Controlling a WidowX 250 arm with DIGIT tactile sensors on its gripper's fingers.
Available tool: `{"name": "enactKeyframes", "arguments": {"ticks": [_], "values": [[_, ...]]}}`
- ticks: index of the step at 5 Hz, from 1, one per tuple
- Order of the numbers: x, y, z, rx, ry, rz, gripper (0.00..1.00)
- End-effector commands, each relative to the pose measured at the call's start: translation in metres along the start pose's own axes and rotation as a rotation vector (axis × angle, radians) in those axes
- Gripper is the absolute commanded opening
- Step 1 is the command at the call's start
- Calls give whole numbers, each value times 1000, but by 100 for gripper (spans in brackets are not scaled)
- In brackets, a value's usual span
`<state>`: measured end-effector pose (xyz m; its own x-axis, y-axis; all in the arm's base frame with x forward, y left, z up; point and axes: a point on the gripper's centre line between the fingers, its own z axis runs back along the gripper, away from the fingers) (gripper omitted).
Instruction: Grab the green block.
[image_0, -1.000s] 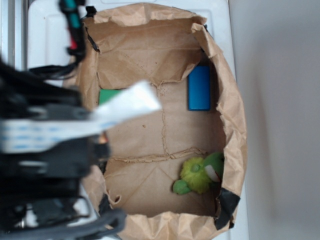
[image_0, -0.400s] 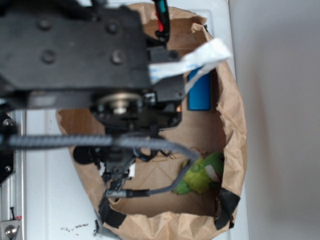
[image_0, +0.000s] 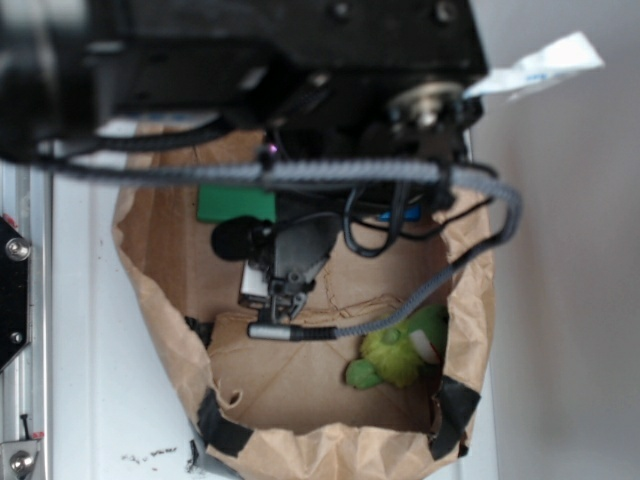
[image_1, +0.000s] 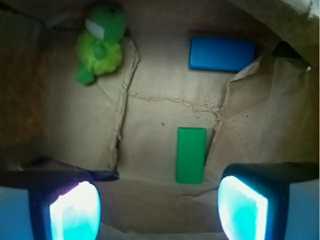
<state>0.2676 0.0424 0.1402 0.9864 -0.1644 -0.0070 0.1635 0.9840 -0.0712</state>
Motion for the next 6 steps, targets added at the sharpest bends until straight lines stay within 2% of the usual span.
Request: {"name": "enactKeyframes", "arguments": {"ticks": [1,3,6], "values": [[-12,5,-9,52,-97,-24,100],[-27,5,-24,86,-190,22,100],[-27,5,-24,86,-190,22,100]]}}
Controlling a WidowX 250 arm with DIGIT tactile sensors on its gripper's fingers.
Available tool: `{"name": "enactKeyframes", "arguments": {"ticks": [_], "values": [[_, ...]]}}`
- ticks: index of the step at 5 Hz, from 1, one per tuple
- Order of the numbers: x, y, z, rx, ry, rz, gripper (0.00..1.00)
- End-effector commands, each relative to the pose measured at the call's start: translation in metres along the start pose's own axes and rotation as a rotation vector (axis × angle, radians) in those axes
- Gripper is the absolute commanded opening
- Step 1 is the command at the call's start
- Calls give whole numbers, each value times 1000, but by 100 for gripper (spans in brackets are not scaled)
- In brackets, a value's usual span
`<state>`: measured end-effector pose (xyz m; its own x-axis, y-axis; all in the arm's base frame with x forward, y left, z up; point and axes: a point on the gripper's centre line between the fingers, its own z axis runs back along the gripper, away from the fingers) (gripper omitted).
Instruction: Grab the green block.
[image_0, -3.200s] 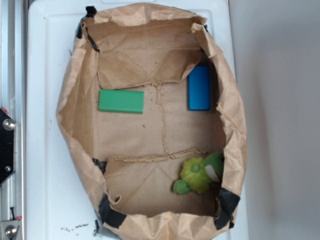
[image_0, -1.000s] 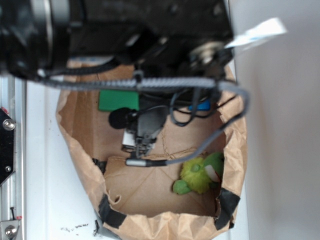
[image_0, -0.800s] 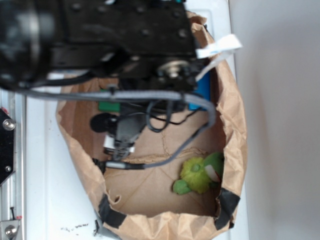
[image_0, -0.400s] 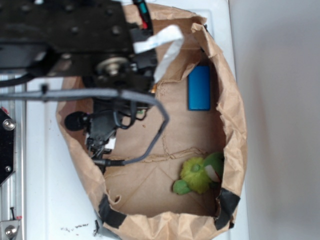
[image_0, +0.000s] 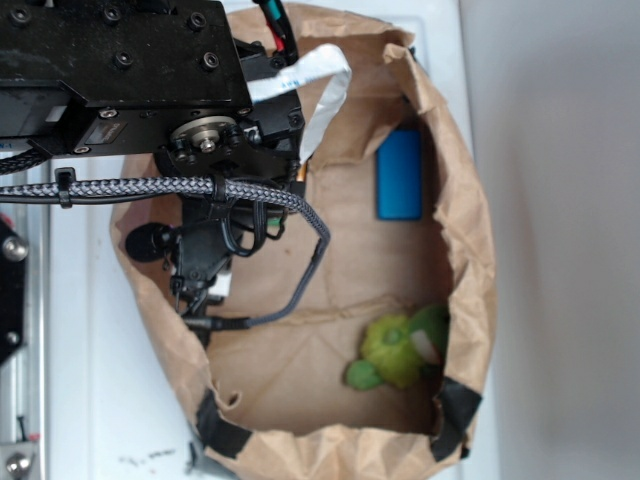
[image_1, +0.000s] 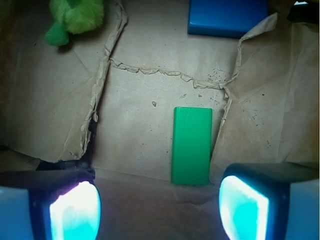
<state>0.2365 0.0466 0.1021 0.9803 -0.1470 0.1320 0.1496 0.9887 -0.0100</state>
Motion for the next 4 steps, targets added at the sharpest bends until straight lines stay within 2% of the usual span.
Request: {"name": "enactKeyframes", "arguments": {"ticks": [1,3,4], "values": [[6,4,14,24,-50,12,100],[6,4,14,24,-50,12,100],[8,20,1,1,-62,2,100]]}}
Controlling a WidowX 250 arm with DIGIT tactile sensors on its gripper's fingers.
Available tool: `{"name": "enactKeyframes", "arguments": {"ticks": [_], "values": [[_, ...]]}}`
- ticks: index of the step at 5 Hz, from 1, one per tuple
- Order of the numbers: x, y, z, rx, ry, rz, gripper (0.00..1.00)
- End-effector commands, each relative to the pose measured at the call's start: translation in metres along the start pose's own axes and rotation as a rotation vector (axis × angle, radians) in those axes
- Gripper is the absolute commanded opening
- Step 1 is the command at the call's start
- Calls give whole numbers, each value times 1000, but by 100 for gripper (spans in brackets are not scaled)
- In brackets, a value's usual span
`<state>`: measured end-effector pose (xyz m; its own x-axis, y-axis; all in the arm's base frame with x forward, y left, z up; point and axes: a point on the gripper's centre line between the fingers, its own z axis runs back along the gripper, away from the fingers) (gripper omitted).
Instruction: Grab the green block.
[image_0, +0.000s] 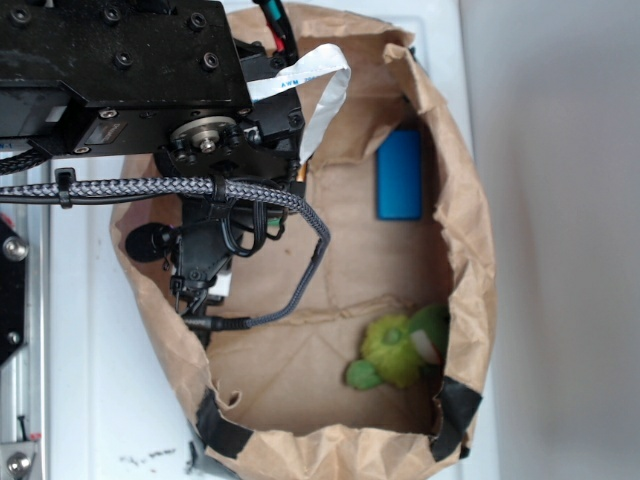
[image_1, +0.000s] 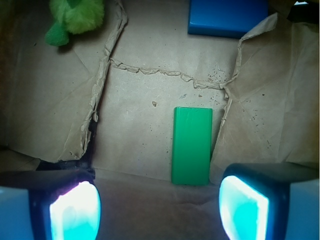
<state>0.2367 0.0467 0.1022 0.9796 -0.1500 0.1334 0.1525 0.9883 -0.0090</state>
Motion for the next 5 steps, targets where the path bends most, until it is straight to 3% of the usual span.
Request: {"name": "enactKeyframes", "arguments": {"ticks": [1,4,5], "values": [[1,25,0,-20,-96,-20,100],[15,16,-23,49,-107,-44,100],[18,16,-29,31,-123,-25,100]]}}
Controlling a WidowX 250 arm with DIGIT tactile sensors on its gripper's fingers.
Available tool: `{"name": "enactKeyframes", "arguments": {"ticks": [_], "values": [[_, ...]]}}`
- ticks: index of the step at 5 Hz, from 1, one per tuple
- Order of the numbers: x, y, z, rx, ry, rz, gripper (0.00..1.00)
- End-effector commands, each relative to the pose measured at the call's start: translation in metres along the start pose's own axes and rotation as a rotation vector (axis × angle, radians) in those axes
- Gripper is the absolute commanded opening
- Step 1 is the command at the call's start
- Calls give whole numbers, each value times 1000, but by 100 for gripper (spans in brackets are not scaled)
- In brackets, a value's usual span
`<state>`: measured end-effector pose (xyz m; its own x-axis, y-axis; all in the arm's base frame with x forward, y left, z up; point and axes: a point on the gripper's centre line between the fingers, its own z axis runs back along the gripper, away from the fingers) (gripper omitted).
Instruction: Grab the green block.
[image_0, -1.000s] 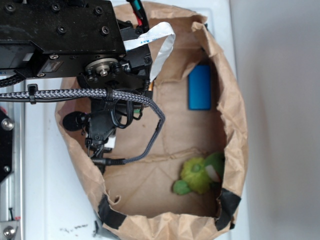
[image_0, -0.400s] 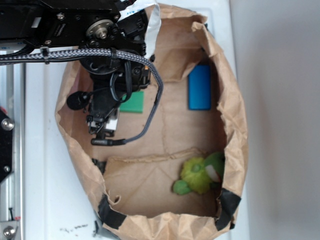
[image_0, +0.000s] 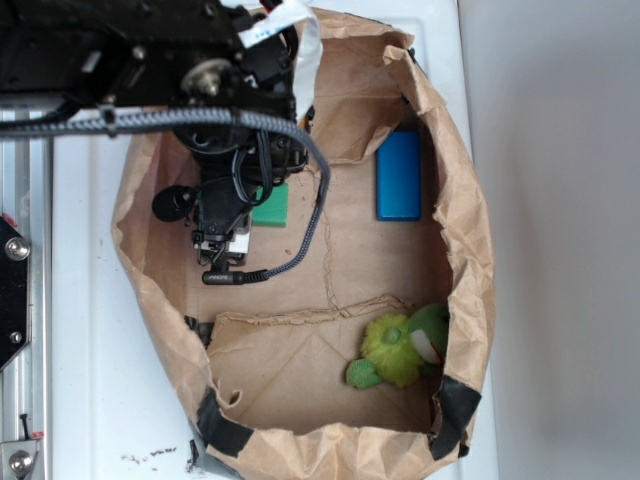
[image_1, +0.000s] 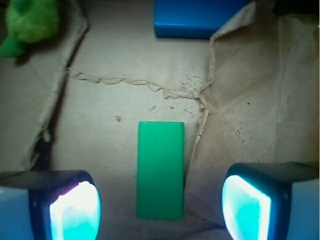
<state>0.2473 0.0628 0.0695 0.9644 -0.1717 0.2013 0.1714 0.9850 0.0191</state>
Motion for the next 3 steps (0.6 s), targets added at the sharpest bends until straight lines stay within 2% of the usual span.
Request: {"name": "enactKeyframes", "arguments": {"ticks": [1,3], "values": [[19,0,-4,-6,-52,0,100],[20,-4,-14,-10,-31,-12,100]]}}
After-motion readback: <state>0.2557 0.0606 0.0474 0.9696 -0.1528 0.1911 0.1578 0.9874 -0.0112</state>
